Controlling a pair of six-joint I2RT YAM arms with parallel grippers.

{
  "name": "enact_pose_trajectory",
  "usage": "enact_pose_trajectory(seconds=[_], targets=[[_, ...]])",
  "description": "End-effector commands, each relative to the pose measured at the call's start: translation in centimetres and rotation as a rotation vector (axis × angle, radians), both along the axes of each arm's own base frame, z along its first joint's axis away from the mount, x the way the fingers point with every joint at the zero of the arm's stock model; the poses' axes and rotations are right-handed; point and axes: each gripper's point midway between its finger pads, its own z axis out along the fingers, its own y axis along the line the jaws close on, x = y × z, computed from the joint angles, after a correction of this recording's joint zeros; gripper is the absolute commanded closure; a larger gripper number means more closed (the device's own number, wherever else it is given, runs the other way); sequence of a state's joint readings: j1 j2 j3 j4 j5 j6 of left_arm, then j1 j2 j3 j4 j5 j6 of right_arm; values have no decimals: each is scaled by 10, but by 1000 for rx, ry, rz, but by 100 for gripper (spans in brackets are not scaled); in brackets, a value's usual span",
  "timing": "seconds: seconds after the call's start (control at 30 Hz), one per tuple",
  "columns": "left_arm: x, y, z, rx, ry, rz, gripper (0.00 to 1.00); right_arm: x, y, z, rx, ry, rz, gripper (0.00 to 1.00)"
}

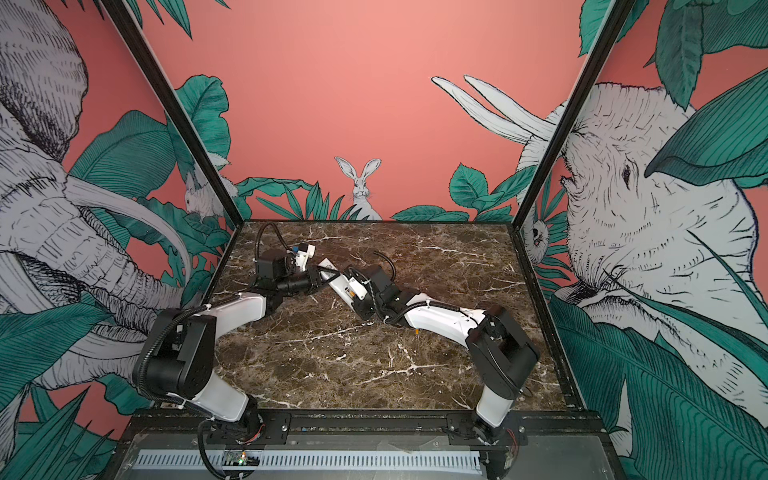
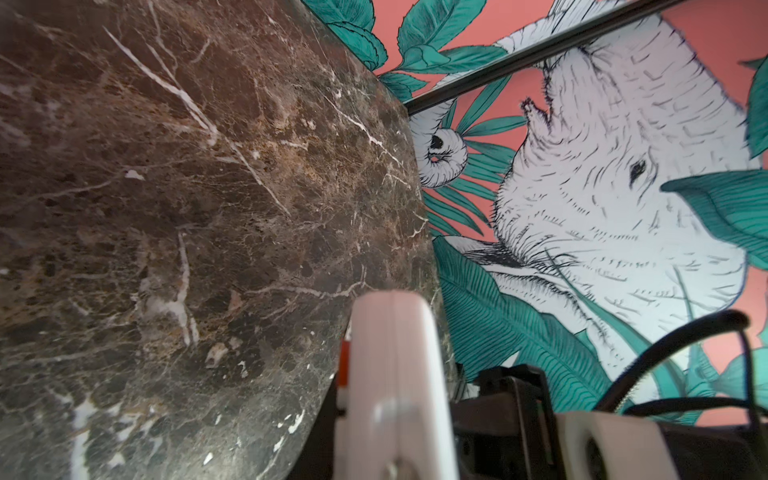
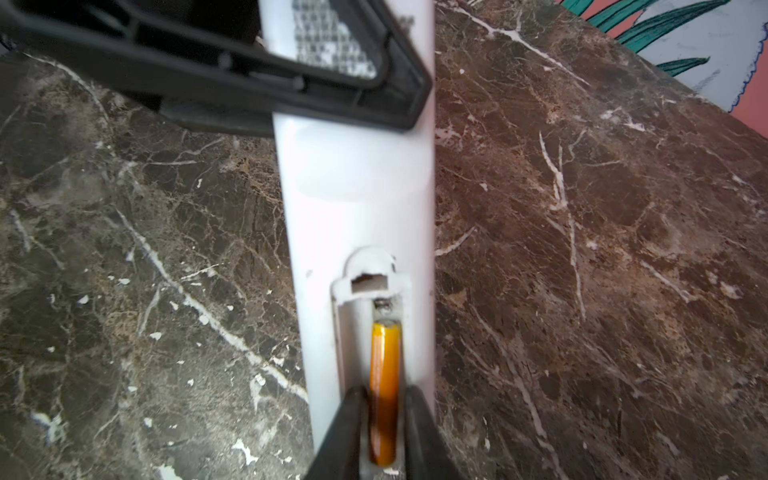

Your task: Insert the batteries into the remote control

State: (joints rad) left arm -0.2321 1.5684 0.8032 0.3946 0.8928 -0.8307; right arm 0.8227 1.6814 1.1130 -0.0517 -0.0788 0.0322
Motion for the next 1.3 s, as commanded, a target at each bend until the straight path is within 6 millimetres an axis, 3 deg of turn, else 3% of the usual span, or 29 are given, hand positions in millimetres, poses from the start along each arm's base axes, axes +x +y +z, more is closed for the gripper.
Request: enact_pose_trajectory(seconds=[0.0,0.2,0.23,0.4,0.67,0.93,1.1,1.27], targets=[[-29,-20,62,-107,-129,-183,84,-11,-13,-19,-41,62,44,75],[-28,-22,55,-102,-129,-188,84,-31,-12,-10,25,87,114,69],[-29,-23,53,-98,-133,-194,84,-36,-11,3,57,75,132,68],[-37,-31,45,-40,-161,-232,84,-44,-13,20,120,102,155,63],[-46,-38,33,61,-213,-244,83,-53,-23,54,321,183,158,38],[-47,-47,39,47,-249,-276,83,-59,-37,41,353,307,134,30],[-50,-50,48,8,-261,-303,83,-63,-38,23,332,358,133,30],[-56,-51,53,-13,-267,-333,83,-63,-34,21,348,371,145,31]])
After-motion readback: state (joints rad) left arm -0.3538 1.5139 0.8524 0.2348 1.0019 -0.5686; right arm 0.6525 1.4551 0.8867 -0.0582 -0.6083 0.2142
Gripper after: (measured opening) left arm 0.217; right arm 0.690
